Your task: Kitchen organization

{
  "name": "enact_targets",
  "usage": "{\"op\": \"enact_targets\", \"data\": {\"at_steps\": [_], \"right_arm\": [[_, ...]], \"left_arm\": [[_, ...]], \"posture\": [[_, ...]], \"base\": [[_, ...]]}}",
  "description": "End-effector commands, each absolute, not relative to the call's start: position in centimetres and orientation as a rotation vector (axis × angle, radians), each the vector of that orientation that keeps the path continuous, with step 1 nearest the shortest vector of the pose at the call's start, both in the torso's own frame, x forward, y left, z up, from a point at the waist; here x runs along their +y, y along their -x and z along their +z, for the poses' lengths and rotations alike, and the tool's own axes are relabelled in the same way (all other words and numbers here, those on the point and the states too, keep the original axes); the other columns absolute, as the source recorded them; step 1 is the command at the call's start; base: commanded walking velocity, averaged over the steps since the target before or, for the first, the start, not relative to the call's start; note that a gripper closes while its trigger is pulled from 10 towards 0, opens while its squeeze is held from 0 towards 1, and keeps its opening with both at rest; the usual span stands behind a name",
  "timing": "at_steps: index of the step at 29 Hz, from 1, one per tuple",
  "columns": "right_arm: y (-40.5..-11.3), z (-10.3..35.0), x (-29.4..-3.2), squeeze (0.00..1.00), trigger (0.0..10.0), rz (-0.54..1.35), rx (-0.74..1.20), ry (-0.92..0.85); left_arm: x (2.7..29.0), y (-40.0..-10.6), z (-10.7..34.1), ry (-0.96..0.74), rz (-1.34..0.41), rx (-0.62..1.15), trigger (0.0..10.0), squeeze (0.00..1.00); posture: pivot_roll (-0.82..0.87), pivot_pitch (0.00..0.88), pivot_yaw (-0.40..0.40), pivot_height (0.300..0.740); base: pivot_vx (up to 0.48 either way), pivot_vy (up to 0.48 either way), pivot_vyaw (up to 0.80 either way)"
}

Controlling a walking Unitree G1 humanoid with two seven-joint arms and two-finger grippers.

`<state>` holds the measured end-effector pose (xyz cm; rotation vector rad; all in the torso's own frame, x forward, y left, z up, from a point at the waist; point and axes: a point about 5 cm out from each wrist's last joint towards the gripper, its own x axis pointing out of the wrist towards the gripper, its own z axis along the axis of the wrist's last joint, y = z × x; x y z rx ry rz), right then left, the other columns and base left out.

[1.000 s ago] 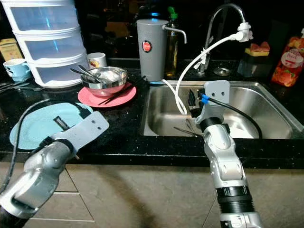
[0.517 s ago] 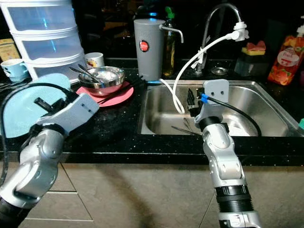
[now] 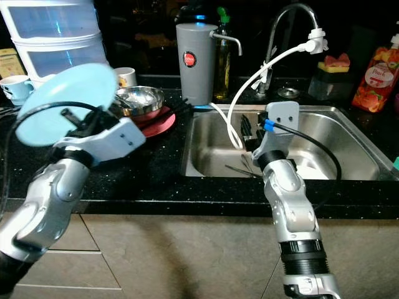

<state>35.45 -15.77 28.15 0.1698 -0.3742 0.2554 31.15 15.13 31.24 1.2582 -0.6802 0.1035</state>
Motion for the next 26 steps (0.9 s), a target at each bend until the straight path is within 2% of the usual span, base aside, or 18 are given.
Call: {"op": "enact_targets", "data": {"at_steps": [1,5,7,9,16,19,26], "right_arm": [[-35.1,28.9,-15.6,0.0,10.0,0.303,-0.389,-0.217],[-33.8,29.7,-13.9,0.0,10.0,0.547,-0.347,-0.394],[-33.6,29.9,-13.7,0.0,10.0,0.585,-0.341,-0.429],[-32.9,30.3,-13.2,0.0,10.0,0.688,-0.32,-0.591],[-32.6,30.6,-12.8,0.0,10.0,0.767,-0.282,-0.823],[-32.5,30.9,-12.7,0.0,10.0,0.798,-0.262,-0.881],[-32.4,30.8,-11.9,0.0,10.0,0.814,-0.199,-0.864]], "left_arm": [[14.6,-30.9,31.2,-1.309,0.057,-0.725,10.0,0.0],[12.8,-30.6,30.6,-1.355,-0.136,-0.837,10.0,0.0],[12.5,-30.6,30.5,-1.354,-0.167,-0.847,10.0,0.0],[11.7,-30.5,30.1,-1.352,-0.232,-0.882,10.0,0.0],[10.1,-30.4,29.8,-1.325,-0.338,-0.964,10.0,0.0],[9.6,-30.3,29.6,-1.31,-0.386,-0.989,10.0,0.0],[8.6,-30.0,29.1,-1.279,-0.443,-1.021,10.0,0.0]], "posture": [[0.11,0.14,-0.031,0.74],[0.11,0.142,-0.033,0.74],[0.1,0.14,-0.03,0.74],[0.1,0.139,-0.028,0.74],[0.09,0.135,-0.035,0.74],[0.09,0.133,-0.033,0.74],[0.09,0.134,-0.035,0.74]], "base": [[0.0,0.0,0.0],[0.0,0.0,0.0],[0.0,0.0,0.0],[0.0,0.0,0.0],[0.0,0.0,0.0],[0.0,0.0,0.0],[0.0,0.0,0.0]]}}
